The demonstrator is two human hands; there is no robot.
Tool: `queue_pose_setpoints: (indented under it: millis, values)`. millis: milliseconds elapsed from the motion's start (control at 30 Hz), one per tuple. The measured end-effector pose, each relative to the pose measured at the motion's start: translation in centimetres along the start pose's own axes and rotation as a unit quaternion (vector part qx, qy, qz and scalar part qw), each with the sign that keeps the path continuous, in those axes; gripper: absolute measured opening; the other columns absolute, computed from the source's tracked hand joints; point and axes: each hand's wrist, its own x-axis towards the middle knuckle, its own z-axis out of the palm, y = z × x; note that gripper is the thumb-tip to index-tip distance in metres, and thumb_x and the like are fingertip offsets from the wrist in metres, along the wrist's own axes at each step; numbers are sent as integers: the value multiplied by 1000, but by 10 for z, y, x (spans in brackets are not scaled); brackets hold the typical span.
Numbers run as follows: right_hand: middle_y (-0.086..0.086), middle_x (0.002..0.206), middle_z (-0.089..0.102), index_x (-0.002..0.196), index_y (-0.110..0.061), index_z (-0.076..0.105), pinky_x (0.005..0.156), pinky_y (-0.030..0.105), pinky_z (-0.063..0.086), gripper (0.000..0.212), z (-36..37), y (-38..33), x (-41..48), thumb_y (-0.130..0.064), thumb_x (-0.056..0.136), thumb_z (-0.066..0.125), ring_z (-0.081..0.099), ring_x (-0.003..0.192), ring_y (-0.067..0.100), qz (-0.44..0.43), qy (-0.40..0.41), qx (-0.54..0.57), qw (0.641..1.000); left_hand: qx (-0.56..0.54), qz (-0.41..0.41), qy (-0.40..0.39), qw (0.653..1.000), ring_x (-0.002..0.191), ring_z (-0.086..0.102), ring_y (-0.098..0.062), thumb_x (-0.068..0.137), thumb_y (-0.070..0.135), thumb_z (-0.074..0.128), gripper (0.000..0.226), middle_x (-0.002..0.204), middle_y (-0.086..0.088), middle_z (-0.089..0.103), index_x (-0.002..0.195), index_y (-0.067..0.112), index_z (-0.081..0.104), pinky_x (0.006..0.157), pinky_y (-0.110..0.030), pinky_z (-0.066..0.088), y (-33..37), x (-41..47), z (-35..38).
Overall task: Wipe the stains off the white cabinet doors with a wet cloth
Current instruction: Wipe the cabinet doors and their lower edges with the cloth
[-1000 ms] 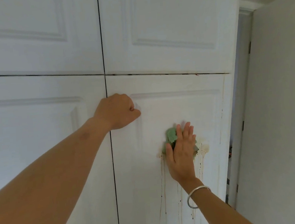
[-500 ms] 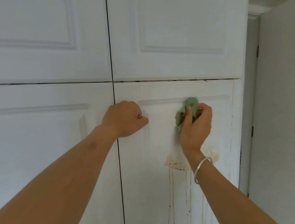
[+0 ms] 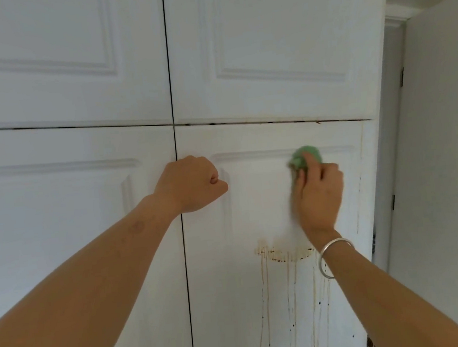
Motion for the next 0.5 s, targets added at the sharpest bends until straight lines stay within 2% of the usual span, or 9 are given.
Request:
queue_pose_setpoints:
  millis: [100,167,267,400,433,467,500]
  values:
    - [19,92,50,115,-3,58,57,43,48,27,5,-10,1,-14,93,48,47,79,32,141,25,5,990,-3,7,-4,1000,47,25,-16,78,26,52,39,48,0,26,51,17,26,51,-28,31,0,1,-1]
    - [18,89,51,104,-2,60,59,45,47,20,11,-36,3,-10,89,50,48,77,32,145,32,16,989,0,14,1,1000,46,25,-16,79,26,53,40,47,0,26,51,17,26,51,-28,31,-2,2,0]
    - [15,81,52,93,-4,63,58,40,40,21,14,-75,-9,-14,88,46,46,69,28,-13,3,31,999,7,19,10,1000,45,23,-15,79,26,54,41,46,1,25,50,16,25,48,-27,28,-5,1,3]
    - [11,79,53,101,-10,61,58,38,38,16,13,-80,-2,-16,94,48,44,65,26,-232,-44,58,970,7,7,13,1000,45,27,-15,79,28,55,42,46,1,27,49,16,28,48,-27,29,-4,4,4]
    - [11,79,53,104,-12,59,58,37,38,14,13,-71,7,-16,94,50,46,66,27,-258,-51,52,963,5,3,9,1000,46,27,-15,79,28,55,42,47,0,28,49,16,28,48,-27,30,-3,5,2]
    - [11,80,54,106,-13,60,60,37,38,16,12,-59,17,-17,92,51,48,67,28,-249,-49,42,966,4,-1,2,1000,46,27,-15,79,28,54,41,47,0,28,50,16,28,49,-27,30,-1,5,1]
    - [13,81,55,107,-13,62,61,38,38,20,11,-45,28,-17,90,52,50,68,30,-202,-35,30,978,1,-6,-9,1000,46,26,-15,79,28,54,41,48,1,27,50,16,27,50,-27,30,1,6,-1]
